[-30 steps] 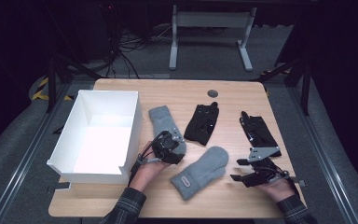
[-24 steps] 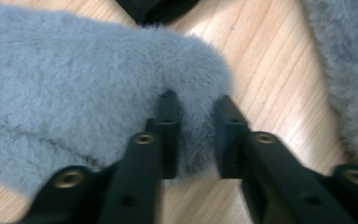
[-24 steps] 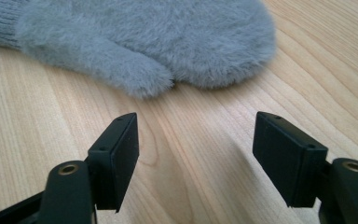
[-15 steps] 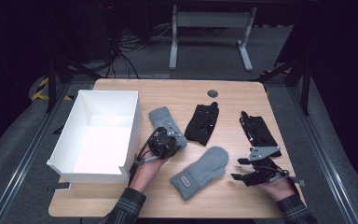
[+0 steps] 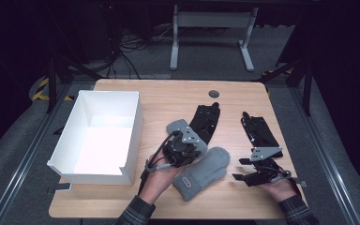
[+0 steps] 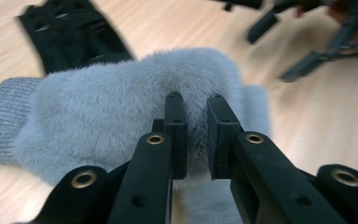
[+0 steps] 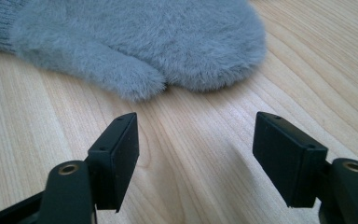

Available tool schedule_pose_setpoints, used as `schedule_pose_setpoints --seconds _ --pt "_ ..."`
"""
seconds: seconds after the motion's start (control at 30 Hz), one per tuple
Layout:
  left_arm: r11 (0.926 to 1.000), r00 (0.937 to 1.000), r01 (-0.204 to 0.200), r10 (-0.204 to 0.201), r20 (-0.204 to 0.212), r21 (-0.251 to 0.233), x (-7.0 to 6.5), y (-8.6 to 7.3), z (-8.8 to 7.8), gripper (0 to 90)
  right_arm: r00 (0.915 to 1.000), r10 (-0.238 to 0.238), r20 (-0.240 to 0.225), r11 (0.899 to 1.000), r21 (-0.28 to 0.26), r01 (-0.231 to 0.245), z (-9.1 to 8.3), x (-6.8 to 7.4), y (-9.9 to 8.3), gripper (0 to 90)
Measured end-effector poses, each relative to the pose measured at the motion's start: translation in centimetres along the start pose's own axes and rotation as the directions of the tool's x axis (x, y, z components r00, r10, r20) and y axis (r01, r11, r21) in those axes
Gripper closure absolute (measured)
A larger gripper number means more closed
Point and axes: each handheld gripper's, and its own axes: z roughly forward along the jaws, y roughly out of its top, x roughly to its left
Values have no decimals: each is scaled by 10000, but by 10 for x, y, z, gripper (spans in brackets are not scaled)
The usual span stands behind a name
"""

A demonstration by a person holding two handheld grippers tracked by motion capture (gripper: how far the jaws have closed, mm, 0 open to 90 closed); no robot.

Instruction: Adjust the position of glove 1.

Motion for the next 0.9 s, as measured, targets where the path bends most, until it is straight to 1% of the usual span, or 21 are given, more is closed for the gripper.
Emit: schedule_pose_setpoints --seconds 0.03,0.1,0.13,0.17,0.2,0.23,0.3,0.33,0.4,0.43,0.53,0.57,0.6,0.63,0.67,0.73,0.77,0.8,0.87,0.9 --pt "10000 9999 -87 87 106 8 -5 1 2 809 10000 -7 -3 10000 -9 7 0 0 0 322" --pt "9991 9987 -382 376 343 175 -12 3 6 798 10000 3 23 10000 -14 -3 -1 0 0 322" --pt "9991 9987 -382 376 343 175 -12 3 6 786 10000 3 23 10000 -14 -3 -1 0 0 322" --pt "9980 9971 -566 552 523 265 -15 3 11 786 10000 2 35 10000 -22 -2 -1 0 0 322" --pt "9975 9964 -648 631 570 298 -17 2 14 762 10000 -3 62 10000 -55 3 -1 -1 0 322" --pt "9965 9951 -746 719 676 374 -18 2 17 726 10000 -3 72 10000 -87 4 -2 -1 1 322" --pt "9960 9941 -819 791 743 361 -16 1 18 664 10000 2 79 9998 -176 0 -3 -1 2 322" --pt "9965 9939 -793 769 787 272 -15 1 17 634 10000 7 52 9997 -239 -6 -3 0 2 322" --pt "9973 9951 -719 707 693 146 -10 2 13 590 10000 -36 36 9992 -395 38 -5 1 5 324" --pt "9976 9959 -690 684 598 78 -6 3 11 579 10000 -37 6 9988 -492 37 -7 2 8 326" --pt "9992 9990 -395 396 193 -75 7 4 4 573 9999 -49 -97 9970 -772 42 -9 7 17 341" --pt "9994 9997 -248 250 78 -228 13 4 4 570 9999 -108 -113 9965 -829 98 -9 8 21 346" --pt "9995 9998 -124 120 -131 -287 21 5 2 565 9997 -168 -158 9951 -975 152 -9 11 25 358" --pt "9995 9998 -124 120 -131 -287 21 5 2 559 9997 -168 -158 9951 -975 152 -9 11 25 358" --pt "9993 9993 83 -96 -350 -368 32 6 1 559 9995 -166 -278 9937 -1117 134 -9 14 32 361" --pt "9984 9976 368 -392 -572 -435 48 6 2 547 9983 -350 -458 9897 -1401 283 -10 22 46 376" --pt "9972 9960 600 -628 -636 -451 57 6 5 539 9977 -387 -562 9885 -1480 300 -10 26 51 380" --pt "9967 9946 688 -719 -748 -438 63 6 6 534 9965 -455 -697 9869 -1576 340 -9 29 57 381" --pt "9953 9895 938 -959 -1081 -249 80 6 14 526 9944 -561 -896 9867 -1569 416 -5 35 66 382" --pt "9953 9895 938 -959 -1081 -249 80 6 14 525 9936 -668 -907 9874 -1493 527 -1 39 70 382"
